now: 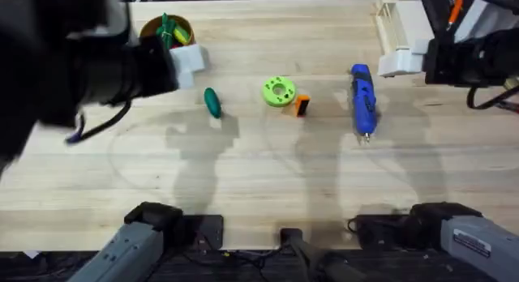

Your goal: Pick up the gripper from the table and insert it into the empty holder that is missing its gripper. Then pick up a screw, insert it into the mounting hole, and use the screwdriver to tighten it. Finally, clean up the table by picking up the vegetable and placing it into the bucket.

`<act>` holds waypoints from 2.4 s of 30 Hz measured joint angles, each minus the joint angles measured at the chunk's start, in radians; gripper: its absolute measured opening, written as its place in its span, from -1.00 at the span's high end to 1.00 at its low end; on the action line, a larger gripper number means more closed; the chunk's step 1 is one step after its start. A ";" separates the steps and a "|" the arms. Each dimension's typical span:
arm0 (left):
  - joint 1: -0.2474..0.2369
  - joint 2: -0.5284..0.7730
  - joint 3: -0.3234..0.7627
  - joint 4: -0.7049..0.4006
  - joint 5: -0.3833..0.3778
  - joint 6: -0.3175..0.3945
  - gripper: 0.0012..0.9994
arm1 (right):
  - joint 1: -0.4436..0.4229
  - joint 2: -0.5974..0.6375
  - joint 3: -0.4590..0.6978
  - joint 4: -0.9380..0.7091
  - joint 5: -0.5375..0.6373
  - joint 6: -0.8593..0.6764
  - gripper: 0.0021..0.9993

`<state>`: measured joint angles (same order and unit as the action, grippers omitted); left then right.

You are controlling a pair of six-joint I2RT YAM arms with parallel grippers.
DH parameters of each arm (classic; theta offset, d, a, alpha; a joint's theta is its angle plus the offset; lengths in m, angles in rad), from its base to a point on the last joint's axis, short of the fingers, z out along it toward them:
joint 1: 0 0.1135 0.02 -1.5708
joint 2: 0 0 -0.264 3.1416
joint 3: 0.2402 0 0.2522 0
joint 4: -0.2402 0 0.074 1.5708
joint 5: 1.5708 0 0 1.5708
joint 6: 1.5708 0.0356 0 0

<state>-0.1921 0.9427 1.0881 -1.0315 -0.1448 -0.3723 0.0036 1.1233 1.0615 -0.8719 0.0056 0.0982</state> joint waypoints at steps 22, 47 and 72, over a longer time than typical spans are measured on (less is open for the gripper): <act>0.000 -0.237 -0.014 0.141 -0.029 0.203 -0.97 | 0.000 0.000 0.000 0.000 0.000 0.000 -0.99; 0.252 -0.296 -0.364 0.731 0.259 0.530 -0.97 | 0.000 0.000 0.000 0.000 0.000 0.000 -0.99; 0.206 -0.936 -0.986 0.966 0.664 0.417 -0.97 | 0.000 0.000 0.000 -0.001 0.000 0.000 -0.99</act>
<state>0.0143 0.0070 0.1017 -0.0651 0.5195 0.0443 0.0036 1.1233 1.0618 -0.8726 0.0059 0.0982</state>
